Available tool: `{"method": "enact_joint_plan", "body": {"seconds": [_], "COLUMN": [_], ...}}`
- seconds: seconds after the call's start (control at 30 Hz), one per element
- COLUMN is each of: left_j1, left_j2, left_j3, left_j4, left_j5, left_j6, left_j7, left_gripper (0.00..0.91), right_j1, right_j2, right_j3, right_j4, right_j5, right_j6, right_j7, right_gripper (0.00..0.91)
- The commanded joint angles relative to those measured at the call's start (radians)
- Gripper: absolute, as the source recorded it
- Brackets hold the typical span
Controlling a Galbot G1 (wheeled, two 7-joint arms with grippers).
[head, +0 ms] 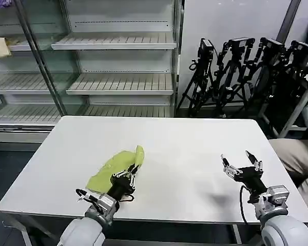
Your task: Fold and organize the clothes.
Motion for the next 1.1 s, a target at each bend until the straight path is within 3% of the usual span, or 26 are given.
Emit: {"method": "enact_joint_plan", "body": {"seconds": [0.03,0.2,0.37,0.57,0.77,0.93,1.1], "left_j1": [-0.108,-0.135,-0.103,-0.088,-0.068,-0.048,-0.010], "left_j2": [0.038,0.094,0.088,0.073,0.231,0.282,0.371], "left_j3": [-0.069,-0.199,-0.324,-0.370,-0.481,-0.459,-0.580], "left_j4": [0.002,-0.023,-0.069,-0.107,-0.054,-0.053,0.063], "left_j5": [-0.184,-0.294,-0.294,-0.252,-0.274,-0.218,-0.029], "left_j6": [0.054,0.084,0.075,0.076,0.068,0.041,-0.081], "left_j7": [-0.063,-0.149,-0.158,-0.123,0.008,0.076,0.193], "left_gripper": [0.010,0.010,0.010,0.010,0.000,0.010,0.000], "right_j1": [0.042,0.052,0.065,0.061,0.037,0.035,0.020], "right_j2": [-0.013,-0.002,0.006,-0.001,-0.004,0.010,0.020], "right_j3": [-0.021,-0.033,-0.047,-0.031,-0.008,-0.009,0.002], "right_j4": [-0.020,-0.029,-0.040,-0.035,-0.029,-0.030,-0.027], "right_j5": [0.004,0.000,-0.008,-0.002,0.002,0.000,0.000], "right_j6": [-0.004,-0.003,-0.001,-0.002,0.006,0.009,0.019], "right_j7": [0.002,0.000,0.000,-0.003,-0.013,-0.015,-0.021], "right_gripper": [0.907,0.907,0.907,0.907,0.907,0.907,0.907]}}
